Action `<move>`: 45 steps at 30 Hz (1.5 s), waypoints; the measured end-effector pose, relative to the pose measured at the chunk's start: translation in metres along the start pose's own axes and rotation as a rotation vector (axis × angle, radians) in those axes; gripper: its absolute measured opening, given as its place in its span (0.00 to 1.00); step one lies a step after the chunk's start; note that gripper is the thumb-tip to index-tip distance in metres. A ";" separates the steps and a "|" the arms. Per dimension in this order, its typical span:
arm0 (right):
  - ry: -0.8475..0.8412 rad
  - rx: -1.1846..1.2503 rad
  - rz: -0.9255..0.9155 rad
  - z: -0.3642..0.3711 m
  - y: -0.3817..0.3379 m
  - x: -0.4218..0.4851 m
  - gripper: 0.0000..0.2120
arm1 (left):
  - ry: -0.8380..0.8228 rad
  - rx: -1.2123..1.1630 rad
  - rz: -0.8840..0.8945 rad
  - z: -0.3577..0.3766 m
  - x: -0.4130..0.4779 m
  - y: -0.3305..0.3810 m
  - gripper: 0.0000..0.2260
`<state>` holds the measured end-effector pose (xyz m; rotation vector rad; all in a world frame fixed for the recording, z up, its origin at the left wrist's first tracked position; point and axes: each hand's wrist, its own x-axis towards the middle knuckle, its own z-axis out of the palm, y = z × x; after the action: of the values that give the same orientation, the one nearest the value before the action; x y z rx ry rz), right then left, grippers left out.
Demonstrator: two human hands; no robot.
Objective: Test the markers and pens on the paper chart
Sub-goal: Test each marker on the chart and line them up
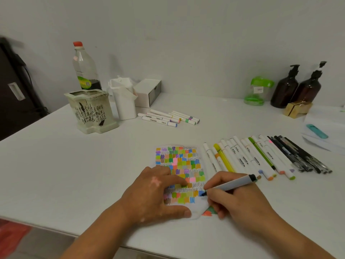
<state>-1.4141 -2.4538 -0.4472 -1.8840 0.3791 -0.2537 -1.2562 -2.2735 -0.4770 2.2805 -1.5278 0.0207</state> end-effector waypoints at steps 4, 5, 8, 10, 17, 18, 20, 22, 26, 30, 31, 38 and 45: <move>0.065 -0.106 0.041 0.006 0.002 0.000 0.08 | -0.014 -0.011 -0.003 -0.001 0.000 0.001 0.34; 0.071 -0.128 0.052 0.008 0.002 0.000 0.07 | -0.017 -0.011 -0.006 -0.001 0.000 0.001 0.34; 0.076 -0.204 0.055 0.010 0.003 0.002 0.05 | -0.030 -0.010 -0.023 -0.001 0.000 0.001 0.35; 0.080 -0.224 0.047 0.009 0.003 0.003 0.05 | -0.035 -0.009 -0.035 -0.001 0.000 0.001 0.35; 0.053 -0.267 0.060 0.010 0.001 0.003 0.05 | -0.040 -0.013 -0.047 -0.001 0.000 0.003 0.34; 0.043 -0.270 0.066 0.010 0.002 0.003 0.05 | -0.039 -0.013 -0.046 -0.001 0.000 0.003 0.34; 0.051 -0.269 0.067 0.010 0.002 0.002 0.05 | -0.041 -0.015 -0.047 -0.001 0.000 0.003 0.34; 0.076 -0.255 0.054 0.010 0.003 0.003 0.04 | -0.034 -0.020 -0.044 -0.002 0.000 0.003 0.34; 0.048 -0.252 0.068 0.010 0.003 0.002 0.05 | -0.026 -0.017 -0.038 -0.001 0.001 0.003 0.33; 0.086 -0.244 0.060 0.010 0.004 0.003 0.04 | -0.028 -0.020 -0.036 -0.001 0.000 0.002 0.34; 0.080 -0.252 0.062 0.010 0.003 0.003 0.04 | -0.029 -0.018 -0.036 -0.001 0.000 0.002 0.34; 0.097 -0.278 0.059 0.010 0.004 0.002 0.04 | -0.051 -0.019 -0.038 -0.002 0.000 0.003 0.34; 0.109 -0.290 0.032 0.009 0.009 0.003 0.06 | -0.073 -0.021 -0.046 -0.001 0.000 0.002 0.35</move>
<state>-1.4097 -2.4498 -0.4590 -2.1515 0.5433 -0.2929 -1.2577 -2.2737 -0.4754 2.3230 -1.5035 -0.0918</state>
